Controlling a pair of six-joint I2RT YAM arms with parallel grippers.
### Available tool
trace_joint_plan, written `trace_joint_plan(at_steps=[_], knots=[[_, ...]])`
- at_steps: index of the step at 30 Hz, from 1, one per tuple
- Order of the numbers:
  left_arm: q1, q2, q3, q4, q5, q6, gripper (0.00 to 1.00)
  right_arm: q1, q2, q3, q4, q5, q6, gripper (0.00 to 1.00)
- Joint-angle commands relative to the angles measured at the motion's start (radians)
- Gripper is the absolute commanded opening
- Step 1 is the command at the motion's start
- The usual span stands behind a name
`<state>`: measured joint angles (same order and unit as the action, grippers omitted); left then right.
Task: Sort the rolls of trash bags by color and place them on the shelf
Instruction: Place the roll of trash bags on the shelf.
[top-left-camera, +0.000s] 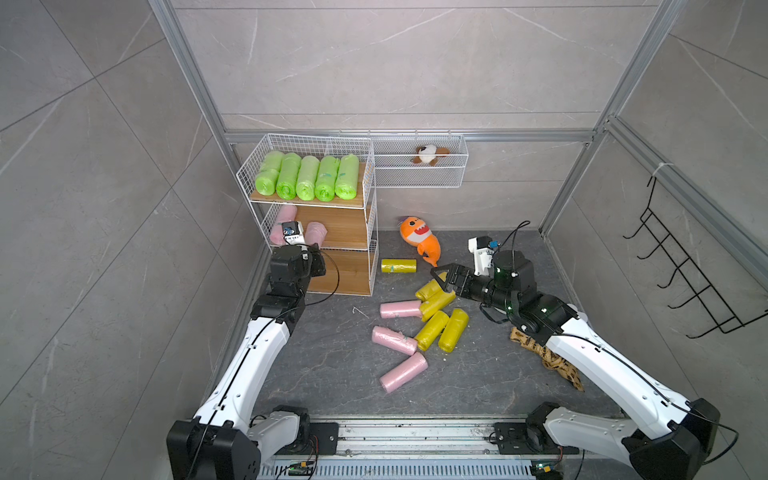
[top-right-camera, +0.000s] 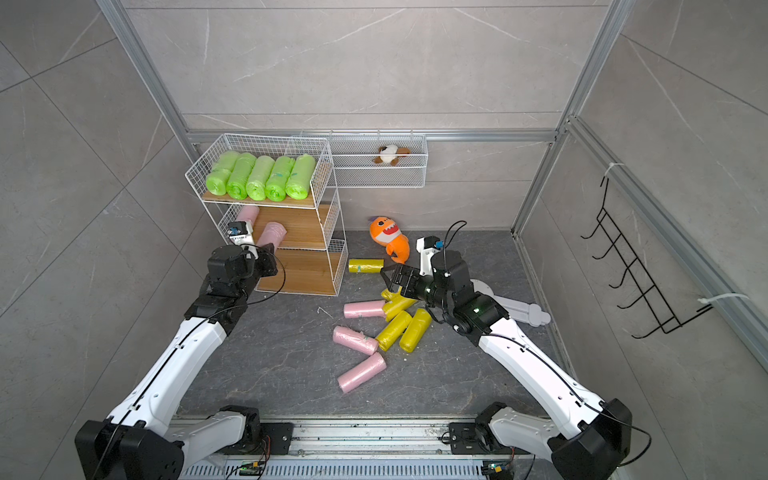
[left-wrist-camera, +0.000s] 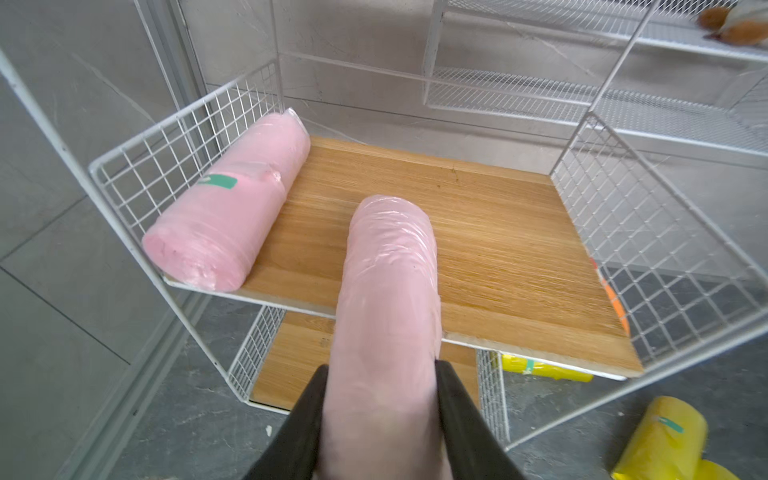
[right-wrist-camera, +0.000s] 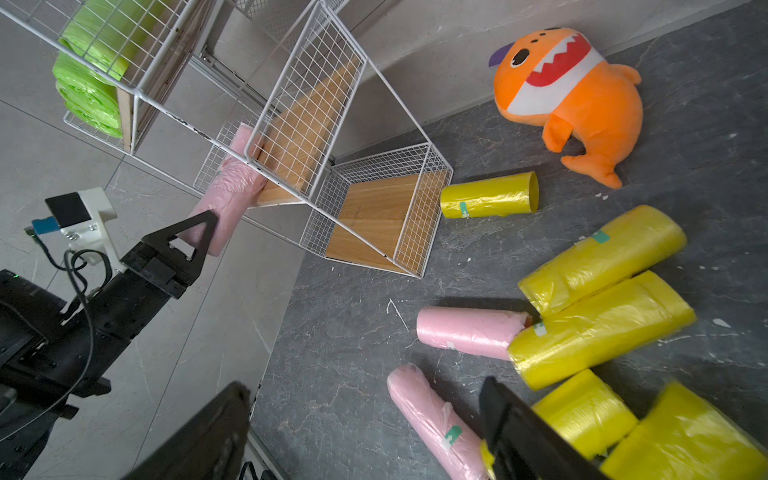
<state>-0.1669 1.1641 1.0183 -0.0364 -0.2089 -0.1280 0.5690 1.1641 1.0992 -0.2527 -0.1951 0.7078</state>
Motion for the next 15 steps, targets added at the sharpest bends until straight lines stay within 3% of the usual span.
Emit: trace_joint_plan(at_steps=[1,9,15], knots=[[0.012,0.033,0.066,0.159,-0.065,0.12,0.24,-0.001,0.001,0.02,-0.014,-0.004,-0.024,0.91],[0.046,0.131,0.079,0.249,-0.118,0.192,0.37,-0.002,-0.009,-0.012,0.005,0.011,-0.018,0.91],[0.064,0.175,0.092,0.257,-0.09,0.191,0.45,-0.001,-0.003,-0.014,0.007,0.005,-0.013,0.91]])
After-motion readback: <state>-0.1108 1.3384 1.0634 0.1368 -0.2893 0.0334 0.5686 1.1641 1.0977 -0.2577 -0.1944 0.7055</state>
